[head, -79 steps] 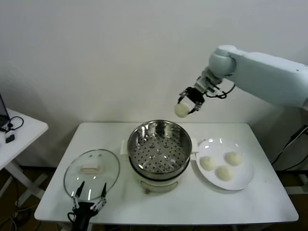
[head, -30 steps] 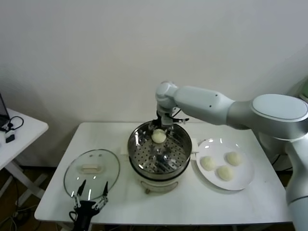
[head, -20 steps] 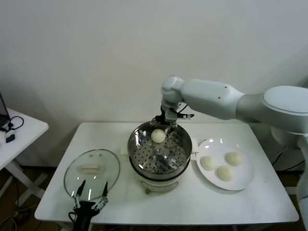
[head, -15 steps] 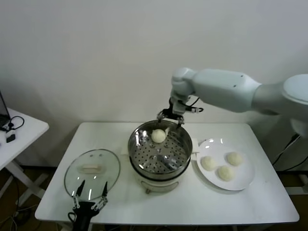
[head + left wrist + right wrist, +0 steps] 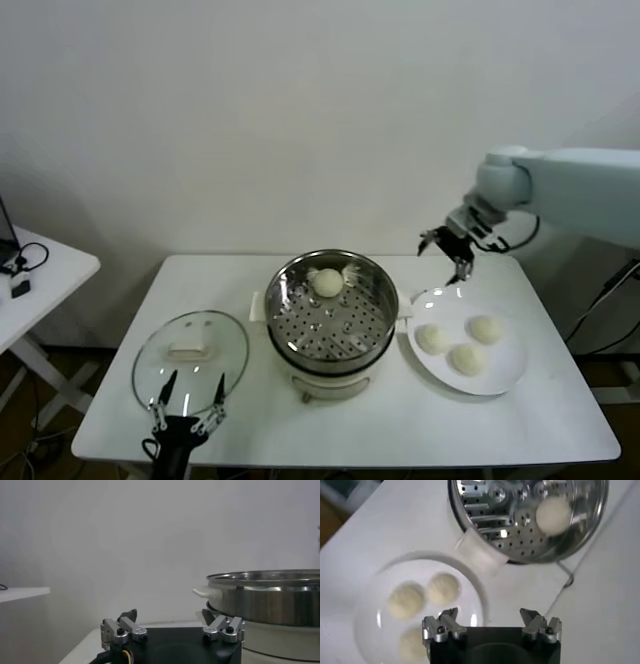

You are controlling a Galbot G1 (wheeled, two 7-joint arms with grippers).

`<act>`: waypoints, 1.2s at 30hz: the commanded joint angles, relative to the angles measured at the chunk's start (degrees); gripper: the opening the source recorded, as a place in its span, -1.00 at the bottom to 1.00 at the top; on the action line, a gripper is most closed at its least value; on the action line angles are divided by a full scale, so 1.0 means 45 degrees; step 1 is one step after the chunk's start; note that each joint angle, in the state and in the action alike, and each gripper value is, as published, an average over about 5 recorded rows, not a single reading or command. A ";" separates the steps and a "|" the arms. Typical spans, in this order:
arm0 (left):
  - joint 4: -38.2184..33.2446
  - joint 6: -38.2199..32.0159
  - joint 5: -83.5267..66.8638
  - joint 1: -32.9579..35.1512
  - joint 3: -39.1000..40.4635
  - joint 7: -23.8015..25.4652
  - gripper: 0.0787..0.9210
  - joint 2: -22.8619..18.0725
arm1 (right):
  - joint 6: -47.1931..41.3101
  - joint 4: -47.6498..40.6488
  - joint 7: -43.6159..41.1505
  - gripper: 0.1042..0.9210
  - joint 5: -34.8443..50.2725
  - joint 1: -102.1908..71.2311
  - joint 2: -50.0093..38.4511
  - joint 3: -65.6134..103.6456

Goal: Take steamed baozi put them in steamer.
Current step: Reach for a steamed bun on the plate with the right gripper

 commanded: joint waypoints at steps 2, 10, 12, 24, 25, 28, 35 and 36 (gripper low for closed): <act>-0.0053 -0.0010 0.0243 0.0008 -0.0035 -0.0003 0.77 -0.0251 | -0.4828 0.1267 0.1860 0.76 0.0608 -0.3764 -0.2244 0.2152; -0.0103 -0.0013 0.0488 0.0124 -0.0031 -0.0005 0.77 -0.0320 | -0.5374 0.0138 0.2368 0.76 -0.0862 -0.6608 -0.1751 0.4676; -0.0110 -0.0026 0.0512 0.0166 -0.0040 -0.0007 0.77 -0.0349 | -0.5248 -0.0060 0.2244 0.76 -0.1131 -0.6841 -0.1657 0.4824; -0.0004 -0.0168 0.0629 0.0281 -0.0062 0.0000 0.77 -0.0399 | -0.4997 -0.1143 0.2037 0.76 -0.1640 -0.7558 -0.1254 0.5394; 0.0001 -0.0175 0.0639 0.0281 -0.0063 0.0000 0.77 -0.0402 | -0.4997 -0.1219 0.2029 0.76 -0.1617 -0.7634 -0.1214 0.5476; -0.0003 -0.0171 0.0662 0.0279 -0.0067 -0.0003 0.77 -0.0407 | -0.4997 -0.1355 0.2007 0.76 -0.1635 -0.7797 -0.1120 0.5631; -0.0064 -0.0141 0.0658 0.0291 -0.0079 -0.0003 0.77 -0.0398 | -0.5049 -0.1436 0.1945 0.76 -0.1719 -0.8133 -0.1040 0.5959; -0.0061 -0.0141 0.0658 0.0287 -0.0081 -0.0004 0.77 -0.0396 | -0.5051 -0.1433 0.1920 0.75 -0.1719 -0.8154 -0.1041 0.5979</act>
